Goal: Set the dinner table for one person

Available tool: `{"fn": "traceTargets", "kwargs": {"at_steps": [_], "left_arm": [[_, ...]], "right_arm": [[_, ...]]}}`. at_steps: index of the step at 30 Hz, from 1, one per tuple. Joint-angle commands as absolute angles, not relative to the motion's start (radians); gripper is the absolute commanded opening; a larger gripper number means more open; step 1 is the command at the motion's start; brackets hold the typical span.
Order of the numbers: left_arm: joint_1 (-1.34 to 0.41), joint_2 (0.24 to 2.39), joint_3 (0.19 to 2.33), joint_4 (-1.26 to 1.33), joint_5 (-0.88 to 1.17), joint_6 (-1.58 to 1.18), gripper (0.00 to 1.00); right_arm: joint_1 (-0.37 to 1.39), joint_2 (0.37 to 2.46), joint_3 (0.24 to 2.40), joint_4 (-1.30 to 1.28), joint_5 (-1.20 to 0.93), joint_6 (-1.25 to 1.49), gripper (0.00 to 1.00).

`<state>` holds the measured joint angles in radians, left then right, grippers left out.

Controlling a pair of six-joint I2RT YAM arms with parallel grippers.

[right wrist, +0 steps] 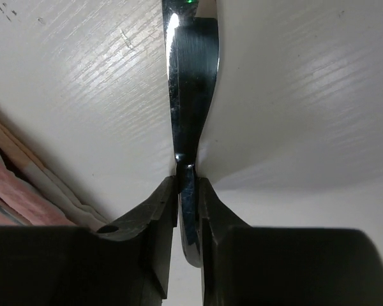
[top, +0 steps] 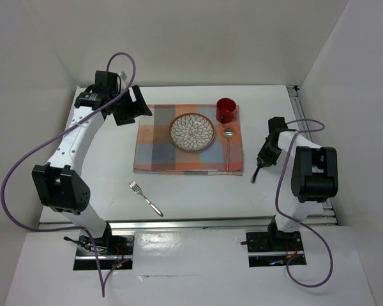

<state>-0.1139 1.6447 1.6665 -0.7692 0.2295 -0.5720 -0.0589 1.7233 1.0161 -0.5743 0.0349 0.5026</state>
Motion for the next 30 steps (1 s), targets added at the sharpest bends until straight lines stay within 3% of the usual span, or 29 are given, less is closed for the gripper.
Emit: {"fn": "traceTargets", "kwargs": {"at_steps": [1,2,6,15,22,30], "left_arm": [[-0.109,1.618,1.671,-0.741,0.235,-0.545,0.91],[-0.109,1.618,1.68,-0.752,0.235,-0.545,0.91],[-0.109,1.618,1.68,-0.752,0.235,-0.545,0.91],[-0.109,1.628,1.698,-0.752,0.235,-0.545,0.91],[-0.109,1.628,1.698,-0.752,0.235,-0.545,0.91],[-0.109,1.628,1.698,-0.761,0.221,-0.545,0.91]], "right_arm": [[-0.057,1.795,1.005,-0.511,0.06,0.514,0.2],[-0.057,1.795,1.014,-0.511,0.07,0.514,0.12],[-0.057,1.749,1.037,-0.532,0.112,0.514,0.0],[-0.048,1.654,1.132,-0.603,0.146,0.505,0.0],[0.095,1.617,1.256,-0.641,0.106,0.413,0.0],[0.291,1.825,1.443,-0.676,0.043,0.371,0.0]]}}
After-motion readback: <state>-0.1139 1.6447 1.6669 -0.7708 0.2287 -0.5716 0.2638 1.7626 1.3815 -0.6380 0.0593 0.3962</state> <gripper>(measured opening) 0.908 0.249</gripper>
